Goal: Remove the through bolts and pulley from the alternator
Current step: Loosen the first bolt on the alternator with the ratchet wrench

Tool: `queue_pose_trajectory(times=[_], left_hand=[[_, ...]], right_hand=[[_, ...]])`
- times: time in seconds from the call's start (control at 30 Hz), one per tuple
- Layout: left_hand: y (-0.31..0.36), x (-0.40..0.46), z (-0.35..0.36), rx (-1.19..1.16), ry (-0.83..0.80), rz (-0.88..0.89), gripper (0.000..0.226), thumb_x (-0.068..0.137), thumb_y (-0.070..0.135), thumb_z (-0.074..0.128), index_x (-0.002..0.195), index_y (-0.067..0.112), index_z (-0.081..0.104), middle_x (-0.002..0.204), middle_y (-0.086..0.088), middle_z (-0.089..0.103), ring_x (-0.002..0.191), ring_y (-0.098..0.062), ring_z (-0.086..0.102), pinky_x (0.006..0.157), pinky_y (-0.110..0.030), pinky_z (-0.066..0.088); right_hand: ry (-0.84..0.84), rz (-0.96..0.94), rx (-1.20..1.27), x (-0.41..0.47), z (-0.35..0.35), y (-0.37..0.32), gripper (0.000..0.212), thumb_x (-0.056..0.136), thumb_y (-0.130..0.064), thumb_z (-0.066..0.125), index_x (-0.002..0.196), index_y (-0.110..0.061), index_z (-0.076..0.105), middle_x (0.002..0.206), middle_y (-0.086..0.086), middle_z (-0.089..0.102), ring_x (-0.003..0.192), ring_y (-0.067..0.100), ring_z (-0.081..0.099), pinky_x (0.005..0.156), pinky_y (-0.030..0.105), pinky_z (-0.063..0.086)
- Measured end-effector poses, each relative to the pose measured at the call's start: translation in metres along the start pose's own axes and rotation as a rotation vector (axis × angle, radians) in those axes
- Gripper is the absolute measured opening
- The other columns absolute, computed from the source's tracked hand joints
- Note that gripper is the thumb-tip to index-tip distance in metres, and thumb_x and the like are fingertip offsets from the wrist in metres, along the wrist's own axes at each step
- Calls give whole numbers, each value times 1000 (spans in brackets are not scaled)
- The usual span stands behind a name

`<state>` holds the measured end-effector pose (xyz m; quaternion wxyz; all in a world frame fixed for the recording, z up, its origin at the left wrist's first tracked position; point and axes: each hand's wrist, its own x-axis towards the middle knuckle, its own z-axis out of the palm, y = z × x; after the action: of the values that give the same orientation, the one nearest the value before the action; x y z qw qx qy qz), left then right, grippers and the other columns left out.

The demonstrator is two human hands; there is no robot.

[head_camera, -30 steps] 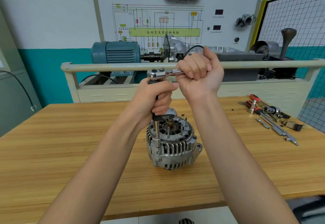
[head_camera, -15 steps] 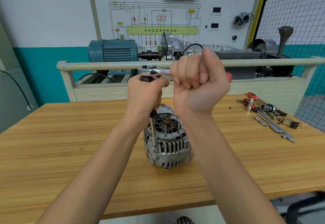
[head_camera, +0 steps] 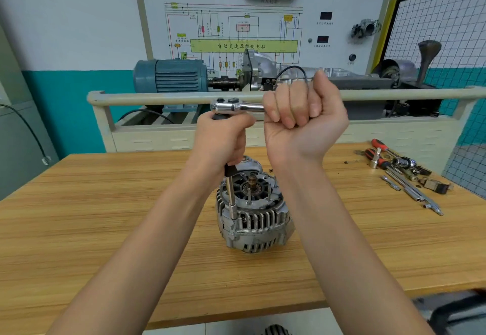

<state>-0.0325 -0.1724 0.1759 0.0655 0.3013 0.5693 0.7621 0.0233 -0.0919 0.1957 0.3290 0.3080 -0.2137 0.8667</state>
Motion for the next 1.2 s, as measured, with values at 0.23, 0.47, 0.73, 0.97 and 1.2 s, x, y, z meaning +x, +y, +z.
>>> queue_pose_trajectory(times=[0.23,0.47,0.73,0.97,1.2], left_hand=[[-6,-2,10,186,244,167,37,82,-5,55,56,13,36,51,-1,31,54,-17,24,48,-27,20],[1,-5,-19,-55,-214,62,37,77,2,62,48,20,45,42,2,36,35,-14,29,39,-20,28],[2,3,-4,-74,-301,-58,51,82,8,57,41,20,29,33,6,23,26,-8,16,35,-11,15],[-6,2,12,43,163,64,38,79,-2,54,54,18,32,39,6,26,35,-12,18,40,-17,16],[-7,-1,4,24,78,104,38,74,-4,57,52,18,35,41,6,27,36,-11,19,39,-15,18]], right_hand=[[-220,-467,-449,-35,14,22,37,80,-6,48,45,-16,39,39,2,27,37,10,26,44,28,20],[-31,167,103,13,-4,0,50,84,-14,42,34,-17,36,30,-5,27,33,10,14,38,20,22],[168,249,329,28,-24,-4,47,81,-13,43,36,-16,33,31,-3,24,29,10,17,34,20,23],[-94,-183,-204,-14,3,1,51,88,-5,40,39,-20,31,35,-4,26,35,11,20,42,28,18],[-205,-240,-206,-14,4,5,48,83,-2,41,41,-20,27,34,-3,25,33,6,25,43,22,20]])
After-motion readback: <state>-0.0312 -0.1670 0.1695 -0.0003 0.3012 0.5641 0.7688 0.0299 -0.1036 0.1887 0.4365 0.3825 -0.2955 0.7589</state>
